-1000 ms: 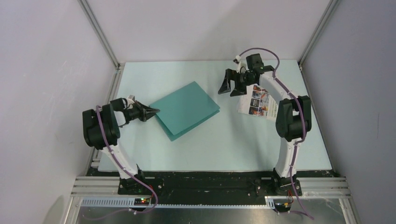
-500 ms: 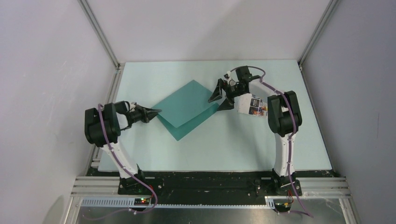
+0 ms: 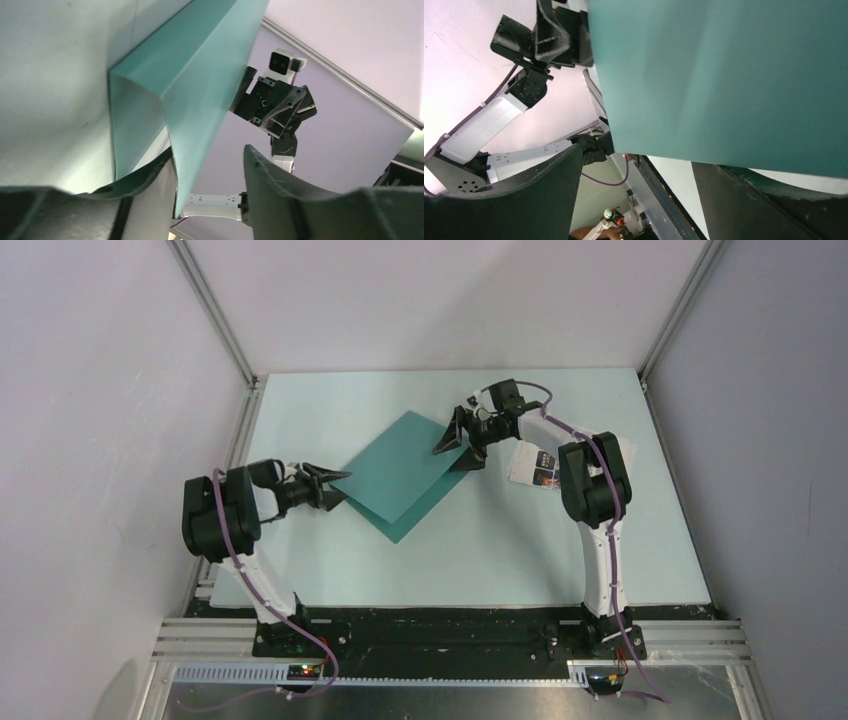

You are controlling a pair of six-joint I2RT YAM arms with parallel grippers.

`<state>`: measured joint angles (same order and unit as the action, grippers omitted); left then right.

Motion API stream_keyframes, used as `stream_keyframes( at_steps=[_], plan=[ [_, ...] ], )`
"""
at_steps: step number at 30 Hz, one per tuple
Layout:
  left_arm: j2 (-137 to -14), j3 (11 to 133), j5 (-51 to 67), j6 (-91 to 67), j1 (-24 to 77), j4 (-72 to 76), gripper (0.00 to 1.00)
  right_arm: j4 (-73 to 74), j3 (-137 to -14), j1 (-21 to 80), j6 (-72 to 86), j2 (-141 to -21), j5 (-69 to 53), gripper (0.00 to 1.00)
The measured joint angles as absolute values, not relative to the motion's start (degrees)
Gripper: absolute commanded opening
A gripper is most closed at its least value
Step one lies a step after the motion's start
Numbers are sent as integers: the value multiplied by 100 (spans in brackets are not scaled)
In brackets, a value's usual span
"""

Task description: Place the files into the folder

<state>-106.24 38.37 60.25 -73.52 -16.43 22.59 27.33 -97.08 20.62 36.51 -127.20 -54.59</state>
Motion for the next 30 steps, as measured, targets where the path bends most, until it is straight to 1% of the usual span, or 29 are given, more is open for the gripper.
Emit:
stream_keyframes(
  at_steps=[1,3,8,13,18,21,25,27,30],
  plan=[
    [-10606,3850,6025,-7242,-1605,2161,63,2685,-9738,2056,3667,-12720,-5463,84],
    [-10551,3951,6020,-6871,-1531,1800,67,2565,-9826,2049,3721,-12720,-5485,87],
    [-10208,4729,5686,-5046,-1385,-126,73,2305,-10337,2058,3819,-12921,-5655,90],
    [-9701,4847,5352,-3870,-1365,-1214,75,2119,-11056,2056,3887,-13437,-5734,91],
    [-9598,5192,5022,-2766,-1361,-2606,75,2069,-11236,2047,3968,-13579,-5754,92],
    [-9299,5647,4593,-2106,-1361,-3415,76,1986,-11469,2051,4075,-13659,-5800,92],
    [-8484,6318,3719,-1334,-1247,-3994,78,1756,-11928,2080,4244,-13865,-5850,93],
    [-8136,6665,3199,-943,-965,-4080,78,1621,-12119,2112,4362,-13963,-5894,93],
    [-7887,7126,2346,-373,-139,-4110,79,1396,-12243,2187,4571,-14031,-5957,94]
  ],
)
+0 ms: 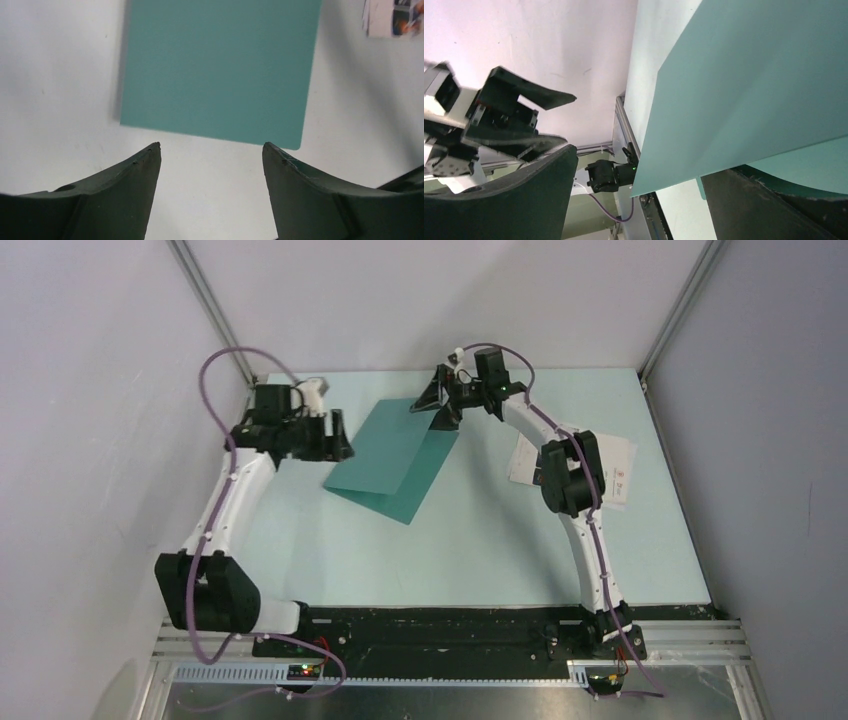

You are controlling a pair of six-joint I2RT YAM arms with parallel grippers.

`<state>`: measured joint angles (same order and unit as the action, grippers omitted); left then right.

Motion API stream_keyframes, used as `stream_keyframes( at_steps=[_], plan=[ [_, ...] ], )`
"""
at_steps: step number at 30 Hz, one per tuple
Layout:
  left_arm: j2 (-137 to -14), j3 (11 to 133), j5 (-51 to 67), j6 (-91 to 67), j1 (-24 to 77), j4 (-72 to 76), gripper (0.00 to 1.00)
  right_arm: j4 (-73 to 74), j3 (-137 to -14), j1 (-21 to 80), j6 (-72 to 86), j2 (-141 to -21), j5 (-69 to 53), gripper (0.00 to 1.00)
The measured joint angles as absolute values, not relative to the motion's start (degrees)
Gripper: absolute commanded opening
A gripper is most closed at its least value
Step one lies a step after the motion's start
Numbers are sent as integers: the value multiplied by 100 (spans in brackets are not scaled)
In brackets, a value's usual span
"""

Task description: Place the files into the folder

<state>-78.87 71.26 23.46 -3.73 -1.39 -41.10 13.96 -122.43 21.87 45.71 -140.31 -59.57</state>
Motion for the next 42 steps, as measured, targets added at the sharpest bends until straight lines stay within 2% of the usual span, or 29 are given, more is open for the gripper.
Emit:
stream_keyframes(
  at_steps=[8,14,19,23,24,25,26,27,28,30,36,42],
  plan=[
    [-8418,7756,325,445,1979,-4064,80,980,-12617,2357,5046,-14228,-6097,94],
    [-9026,8034,-760,701,3028,-3951,81,784,-12669,2377,5290,-14298,-6156,94],
    [-9500,8224,-1437,961,3603,-3859,76,735,-12669,2355,5435,-14306,-6195,94],
    [-9848,8340,-1789,1111,3642,-3846,61,694,-12669,2320,5494,-14306,-6202,94],
    [-9929,8372,-1855,1149,3636,-3844,49,694,-12669,2314,5507,-14306,-6202,94],
    [-9992,8403,-1929,1170,3623,-3844,42,694,-12669,2307,5513,-14306,-6202,94],
    [-10060,8440,-1992,1223,3612,-3844,24,694,-12669,2300,5529,-14306,-6200,94],
    [-10114,8484,-2051,1267,3607,-3852,16,694,-12669,2294,5533,-14306,-6200,94],
    [-10154,8525,-2086,1284,3607,-3852,4,694,-12669,2287,5537,-14306,-6200,95],
    [-10206,8643,-2154,1422,3607,-3863,1,696,-12669,2268,5531,-14306,-6200,97],
    [-10210,8997,-2235,1505,3579,-3874,0,740,-12473,2051,5384,-14274,-6237,99],
    [-10127,9430,-1933,1142,3420,-3933,0,849,-11677,1181,5133,-13861,-6521,97]
  ],
)
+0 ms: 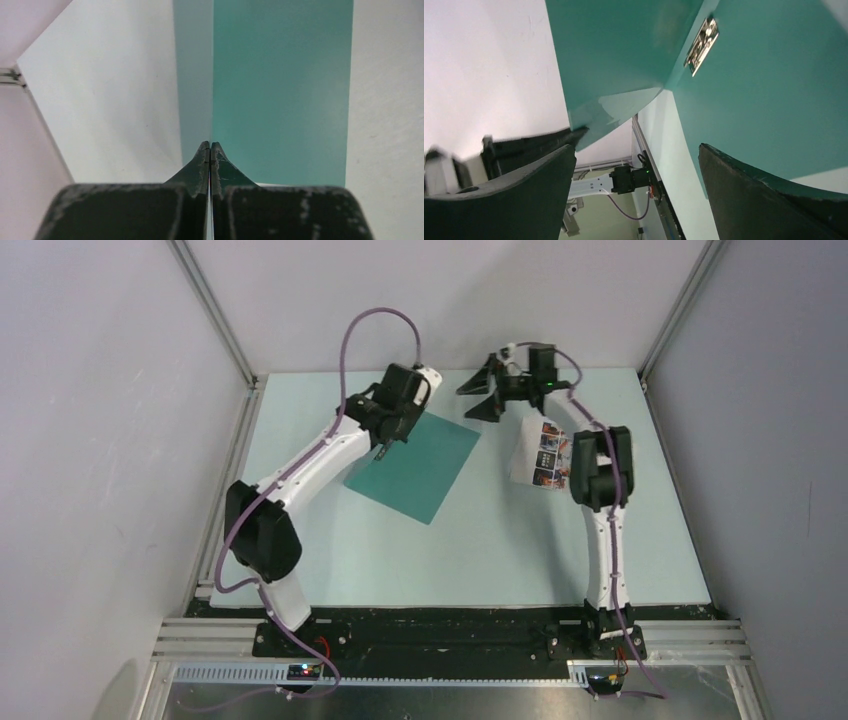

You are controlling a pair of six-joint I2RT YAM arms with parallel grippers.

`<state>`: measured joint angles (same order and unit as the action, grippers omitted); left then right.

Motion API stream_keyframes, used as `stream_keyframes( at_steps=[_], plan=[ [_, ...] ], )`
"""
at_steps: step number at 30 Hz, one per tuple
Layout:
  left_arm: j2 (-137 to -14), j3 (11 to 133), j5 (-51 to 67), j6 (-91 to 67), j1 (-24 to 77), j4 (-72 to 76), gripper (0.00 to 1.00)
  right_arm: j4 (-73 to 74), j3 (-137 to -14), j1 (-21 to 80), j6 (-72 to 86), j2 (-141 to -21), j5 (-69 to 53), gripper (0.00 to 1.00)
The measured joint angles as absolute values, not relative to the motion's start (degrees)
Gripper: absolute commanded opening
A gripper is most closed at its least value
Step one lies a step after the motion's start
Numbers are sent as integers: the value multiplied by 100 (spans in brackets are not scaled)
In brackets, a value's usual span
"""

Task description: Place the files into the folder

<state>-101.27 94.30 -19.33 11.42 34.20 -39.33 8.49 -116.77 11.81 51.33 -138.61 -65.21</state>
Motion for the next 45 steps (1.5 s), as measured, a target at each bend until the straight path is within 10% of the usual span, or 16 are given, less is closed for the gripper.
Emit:
stream_keyframes(
  at_steps=[14,19,32,45],
  plan=[
    [-9647,9310,1538,-1831,930,-3826,0,2093,-10868,1157,3474,-12672,-6106,88],
    [-9642,8396,2187,-2438,-213,-3520,25,2919,-10995,1603,2674,-12698,-5406,85],
    [-9500,6523,1284,-2388,-788,-3767,69,3533,-11074,1968,1796,-13122,-4298,85],
    [-9944,7397,-410,-1588,-311,-3671,70,3876,-11419,2630,985,-13292,-2377,63]
  ],
)
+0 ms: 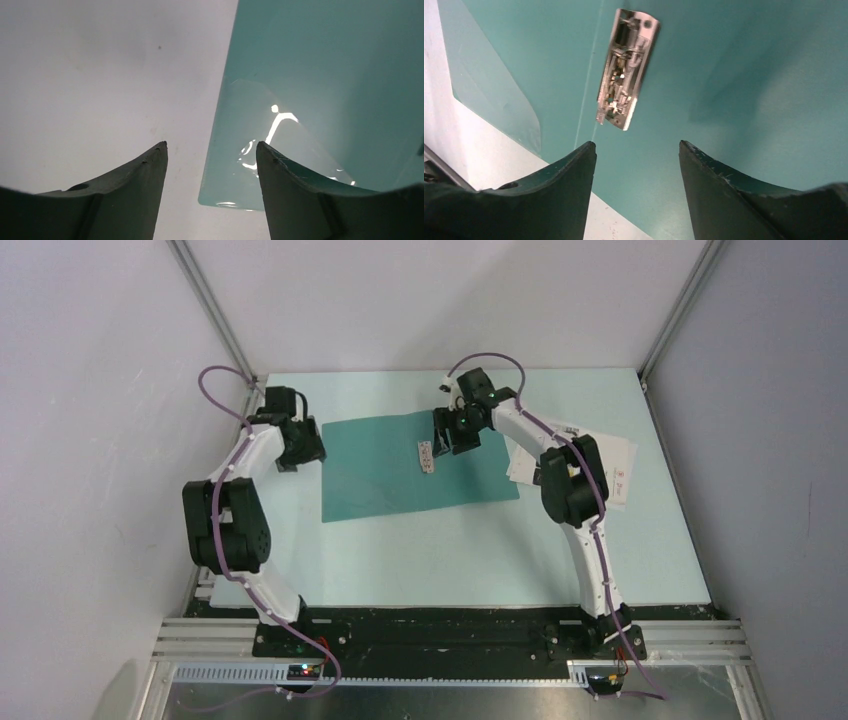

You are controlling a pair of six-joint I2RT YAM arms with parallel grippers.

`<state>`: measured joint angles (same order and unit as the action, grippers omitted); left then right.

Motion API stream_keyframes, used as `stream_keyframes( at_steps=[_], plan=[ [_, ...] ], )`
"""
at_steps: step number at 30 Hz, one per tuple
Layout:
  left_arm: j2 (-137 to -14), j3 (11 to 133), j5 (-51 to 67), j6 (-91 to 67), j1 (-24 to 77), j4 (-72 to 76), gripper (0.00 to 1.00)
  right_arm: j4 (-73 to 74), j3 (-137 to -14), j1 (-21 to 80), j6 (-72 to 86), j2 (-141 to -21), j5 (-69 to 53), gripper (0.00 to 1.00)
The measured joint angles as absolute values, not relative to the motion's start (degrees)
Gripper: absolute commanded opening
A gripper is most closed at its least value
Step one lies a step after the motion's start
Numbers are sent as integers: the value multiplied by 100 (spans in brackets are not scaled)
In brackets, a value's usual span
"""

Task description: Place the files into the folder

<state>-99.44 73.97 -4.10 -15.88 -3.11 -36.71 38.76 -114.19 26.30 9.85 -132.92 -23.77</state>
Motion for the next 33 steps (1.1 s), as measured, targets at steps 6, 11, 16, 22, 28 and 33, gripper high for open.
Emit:
stream_keyframes(
  at_steps=[6,11,16,22,28,33],
  plan=[
    [-9603,7544,-117,-1636,-281,-3603,69,3870,-11640,3068,840,-13235,-1953,59],
    [-9124,7284,130,-1793,-252,-3566,70,3872,-11675,3400,843,-13233,-1717,53],
    [-8536,6886,285,-1927,-237,-3575,69,3903,-11898,3710,908,-13351,-1146,44],
    [-8283,6628,427,-2064,-237,-3566,69,3887,-12027,4003,989,-13544,-296,43],
    [-8235,6412,475,-2106,-237,-3568,70,3894,-12027,4145,1009,-13725,336,43],
    [-8084,6285,475,-2115,-237,-3500,70,3900,-12022,4112,1007,-13847,587,43]
  ],
)
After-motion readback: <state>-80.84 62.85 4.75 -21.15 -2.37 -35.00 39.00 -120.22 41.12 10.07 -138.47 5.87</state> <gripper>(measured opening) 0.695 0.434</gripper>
